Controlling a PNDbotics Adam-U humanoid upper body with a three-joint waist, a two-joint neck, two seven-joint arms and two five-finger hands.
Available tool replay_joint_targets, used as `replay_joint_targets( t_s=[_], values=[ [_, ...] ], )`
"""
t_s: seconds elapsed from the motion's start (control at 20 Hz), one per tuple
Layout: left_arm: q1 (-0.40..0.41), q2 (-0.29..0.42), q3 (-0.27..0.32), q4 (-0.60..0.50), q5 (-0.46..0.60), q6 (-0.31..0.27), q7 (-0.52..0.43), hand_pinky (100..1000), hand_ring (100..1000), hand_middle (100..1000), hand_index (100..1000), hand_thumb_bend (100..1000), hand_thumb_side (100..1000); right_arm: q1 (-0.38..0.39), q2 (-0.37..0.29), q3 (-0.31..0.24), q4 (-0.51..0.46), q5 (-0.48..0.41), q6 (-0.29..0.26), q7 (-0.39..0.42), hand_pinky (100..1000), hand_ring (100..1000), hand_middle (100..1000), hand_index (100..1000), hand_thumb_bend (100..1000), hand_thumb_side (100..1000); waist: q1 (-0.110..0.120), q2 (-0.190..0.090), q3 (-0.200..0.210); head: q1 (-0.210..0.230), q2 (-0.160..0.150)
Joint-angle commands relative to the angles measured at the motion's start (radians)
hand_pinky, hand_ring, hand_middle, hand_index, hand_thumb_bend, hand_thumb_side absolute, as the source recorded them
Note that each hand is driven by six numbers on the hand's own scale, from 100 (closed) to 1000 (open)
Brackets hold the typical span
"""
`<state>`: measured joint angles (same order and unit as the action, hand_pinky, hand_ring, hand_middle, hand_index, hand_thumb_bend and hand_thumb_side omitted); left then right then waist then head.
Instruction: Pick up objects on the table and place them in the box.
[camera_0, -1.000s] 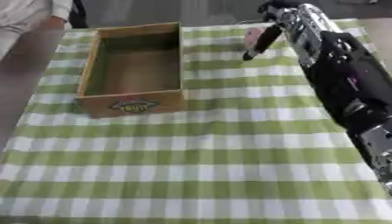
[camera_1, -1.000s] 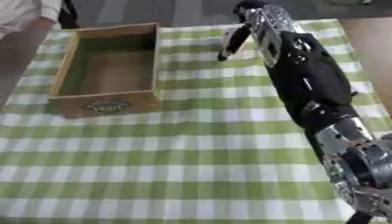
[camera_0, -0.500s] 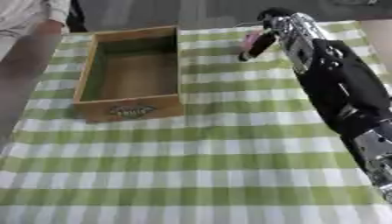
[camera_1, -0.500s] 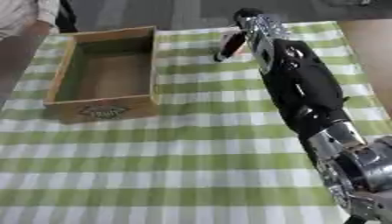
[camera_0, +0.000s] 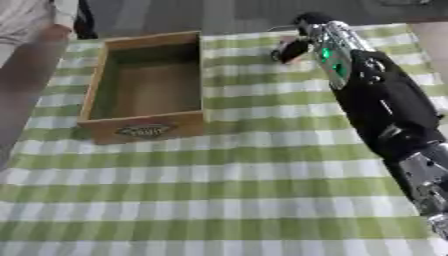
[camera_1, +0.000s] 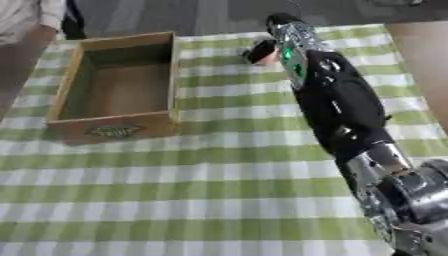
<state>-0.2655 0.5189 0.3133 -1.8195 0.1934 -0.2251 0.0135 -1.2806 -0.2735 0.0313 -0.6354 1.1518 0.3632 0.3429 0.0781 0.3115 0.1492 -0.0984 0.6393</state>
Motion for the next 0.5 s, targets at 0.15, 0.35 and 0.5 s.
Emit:
replay_joint_targets(
  t_s=[0.15, 0.35, 0.5],
  values=[
    [-0.01, 0.022, 0.017, -0.005, -0.003, -0.007, -0.002, 541, 468, 561, 851, 100, 878, -0.029, 0.0, -0.004, 0.0, 0.002, 0.008, -0.022, 849, 915, 816, 969, 161, 508, 0.003, -0.013, 0.006, -0.005, -0.01],
    [-0.01, 0.022, 0.018, -0.005, -0.003, -0.008, -0.002, 541, 468, 560, 851, 100, 879, -0.031, 0.0, 0.001, 0.007, 0.006, 0.006, -0.012, 843, 910, 809, 959, 118, 510, 0.002, -0.011, 0.005, -0.004, -0.007],
    [-0.012, 0.021, 0.018, -0.006, -0.002, -0.007, -0.002, 541, 467, 560, 850, 100, 878, -0.033, 0.0, 0.002, 0.014, 0.017, 0.009, 0.0, 841, 909, 803, 955, 110, 502, 0.001, -0.009, 0.004, -0.003, -0.007]
  ],
)
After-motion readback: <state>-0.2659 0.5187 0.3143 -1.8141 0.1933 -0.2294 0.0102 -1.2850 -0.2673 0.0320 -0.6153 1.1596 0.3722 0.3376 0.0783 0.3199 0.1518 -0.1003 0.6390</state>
